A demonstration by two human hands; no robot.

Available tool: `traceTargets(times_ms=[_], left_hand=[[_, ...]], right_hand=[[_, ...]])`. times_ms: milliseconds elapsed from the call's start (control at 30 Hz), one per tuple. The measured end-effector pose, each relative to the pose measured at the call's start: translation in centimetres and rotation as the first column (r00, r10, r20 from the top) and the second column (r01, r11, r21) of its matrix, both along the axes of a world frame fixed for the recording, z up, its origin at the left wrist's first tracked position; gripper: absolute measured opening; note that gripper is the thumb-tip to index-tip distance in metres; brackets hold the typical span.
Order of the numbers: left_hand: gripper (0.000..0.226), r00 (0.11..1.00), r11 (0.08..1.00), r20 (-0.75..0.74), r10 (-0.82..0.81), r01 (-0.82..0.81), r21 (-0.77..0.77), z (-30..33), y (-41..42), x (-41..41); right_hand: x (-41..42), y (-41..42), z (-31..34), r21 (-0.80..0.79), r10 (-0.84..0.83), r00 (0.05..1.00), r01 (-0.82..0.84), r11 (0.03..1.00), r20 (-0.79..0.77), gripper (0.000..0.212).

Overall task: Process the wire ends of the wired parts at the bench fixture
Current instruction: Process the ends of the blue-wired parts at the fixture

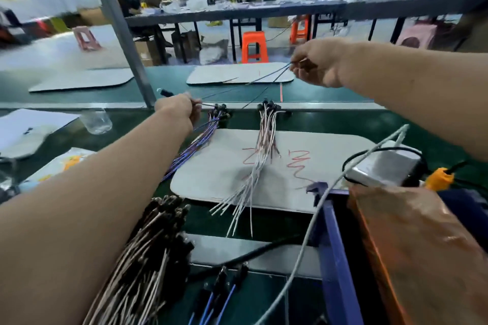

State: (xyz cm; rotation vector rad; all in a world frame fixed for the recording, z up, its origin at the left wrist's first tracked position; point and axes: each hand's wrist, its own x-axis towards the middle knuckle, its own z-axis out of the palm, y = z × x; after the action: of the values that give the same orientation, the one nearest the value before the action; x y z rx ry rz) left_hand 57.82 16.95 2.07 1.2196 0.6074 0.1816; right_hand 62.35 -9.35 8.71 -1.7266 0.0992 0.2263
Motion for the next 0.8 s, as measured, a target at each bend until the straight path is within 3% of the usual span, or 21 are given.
traceTargets(times_ms=[133, 267, 400, 567, 633, 800], left_hand=[[0.046, 0.998, 0.990, -0.068, 0.017, -0.026, -0.136, -0.3, 4.0, -2.1], [0.043, 0.978, 0.929, -0.131, 0.163, -0.197, -0.312, -1.0, 7.3, -3.8], [0.036, 0.938, 0.824, -0.087, 0.334, -0.336, -0.456, -1.7, 10.0, -3.9], [0.012, 0.873, 0.766, -0.056, 0.484, -0.454, -0.454, -1.9, 12.0, -3.6], [0.006, 0.876, 0.763, -0.083, 0.474, -0.457, -0.457, -2.0, 12.1, -4.0], [0.028, 0.852, 0.729, -0.125, 0.507, -0.502, -0.465, -2.0, 11.4, -5.5]], right_hand=[[0.5, 4.9, 0.1, -0.068, 0.068, 0.998, -0.068, 0.995, -0.001, 0.022], [0.9, 9.7, 0.1, -0.110, 0.100, 0.991, -0.109, 0.988, -0.091, 0.030], [1.2, 15.0, -0.8, 0.031, 0.088, 0.991, -0.085, 0.996, -0.105, 0.023], [0.4, 19.4, -2.0, 0.232, 0.135, 0.985, -0.108, 0.967, -0.103, 0.014], [0.0, 20.2, -2.7, 0.235, 0.156, 0.977, -0.120, 0.964, -0.142, 0.022], [-0.7, 19.2, -3.6, 0.156, 0.031, 0.972, 0.006, 0.988, -0.234, 0.038]])
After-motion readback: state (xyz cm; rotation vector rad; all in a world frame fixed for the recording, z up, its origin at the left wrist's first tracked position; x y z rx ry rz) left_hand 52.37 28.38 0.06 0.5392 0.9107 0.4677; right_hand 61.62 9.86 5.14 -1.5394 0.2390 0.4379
